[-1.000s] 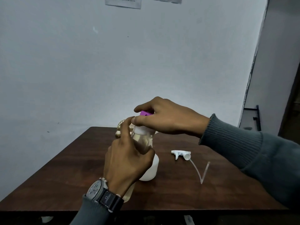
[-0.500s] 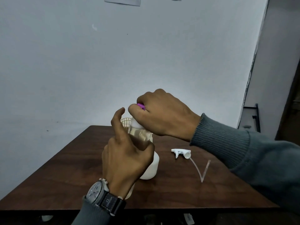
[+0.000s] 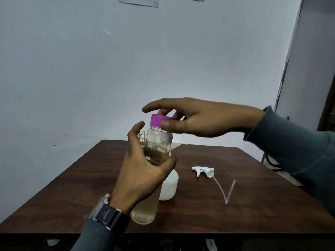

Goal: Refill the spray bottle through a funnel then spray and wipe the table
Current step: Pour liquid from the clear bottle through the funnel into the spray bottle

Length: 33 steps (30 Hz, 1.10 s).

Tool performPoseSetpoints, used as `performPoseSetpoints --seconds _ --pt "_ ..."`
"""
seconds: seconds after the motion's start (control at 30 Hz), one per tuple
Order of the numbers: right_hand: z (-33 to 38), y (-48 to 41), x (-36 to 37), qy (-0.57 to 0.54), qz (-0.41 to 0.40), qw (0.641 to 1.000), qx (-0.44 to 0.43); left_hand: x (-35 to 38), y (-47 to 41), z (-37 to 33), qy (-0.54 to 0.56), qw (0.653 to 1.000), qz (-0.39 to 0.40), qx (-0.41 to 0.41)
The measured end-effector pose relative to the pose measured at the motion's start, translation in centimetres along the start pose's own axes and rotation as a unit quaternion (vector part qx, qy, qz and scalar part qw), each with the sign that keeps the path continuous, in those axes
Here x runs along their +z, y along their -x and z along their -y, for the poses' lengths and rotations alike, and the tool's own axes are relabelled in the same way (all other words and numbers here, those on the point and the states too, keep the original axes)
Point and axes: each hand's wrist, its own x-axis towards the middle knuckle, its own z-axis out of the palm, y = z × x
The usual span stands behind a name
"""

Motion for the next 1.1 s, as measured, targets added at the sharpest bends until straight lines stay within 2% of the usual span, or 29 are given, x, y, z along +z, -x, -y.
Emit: performPoseSetpoints --seconds 0.2,0.37,0.43,0.47,0.53,0.6,0.67,0.73,0.77,0.83,0.87,0.97,1.07,1.1 --pt "0.4 0.2 -1.9 0.065 0.022 0.997 0.030 0.2 -0.2 0.3 0.012 1.000 -0.005 -0.006" --pt "2.0 -0.4 -1.2 0.118 -0.069 0.989 0.056 0.4 -0.1 0.2 0.014 1.000 -0.019 0.009" --pt "2.5 -0.7 -1.0 0.141 -0.078 0.986 0.047 0.4 -0.1 0.2 0.010 1.000 -0.024 0.014" --pt "2.6 -0.9 -0.9 0.121 -0.077 0.989 0.023 0.4 0.0 0.2 0.011 0.999 -0.028 0.018" --pt "3.0 -0.9 -0.7 0.009 -0.050 0.998 -0.028 0.3 0.0 0.2 0.019 0.999 -0.032 0.029" --pt "3.3 -0.8 -0.7 -0.116 -0.024 0.990 -0.070 0.2 0.1 0.3 0.017 0.999 -0.031 0.036" --pt "3.3 -0.9 -0.9 -0.192 -0.054 0.976 -0.092 0.1 0.1 0.6 0.006 0.999 -0.028 0.025" --pt "2.8 -1.3 -1.1 -0.175 -0.123 0.973 -0.081 0.1 0.1 0.8 0.005 1.000 -0.027 0.012" --pt "2.6 -1.5 -1.0 -0.102 -0.151 0.982 -0.059 0.1 0.1 0.9 0.005 1.000 -0.027 0.010" --pt "2.3 -1.7 -0.7 0.032 -0.136 0.990 -0.003 0.2 0.2 0.8 0.002 0.999 -0.029 0.013" --pt "2.4 -1.5 -0.4 0.040 -0.113 0.993 0.013 0.2 0.2 0.8 0.000 0.999 -0.030 0.017" --pt "2.4 -1.2 0.2 -0.046 -0.091 0.995 -0.019 0.3 0.2 0.9 -0.005 0.999 -0.028 0.023" --pt "2.5 -0.9 0.0 -0.191 -0.116 0.973 -0.062 0.5 0.3 1.2 -0.008 0.999 -0.024 0.019" --pt "2.5 -0.8 -0.2 -0.201 -0.134 0.968 -0.063 0.5 0.4 1.2 -0.004 1.000 -0.025 0.017"
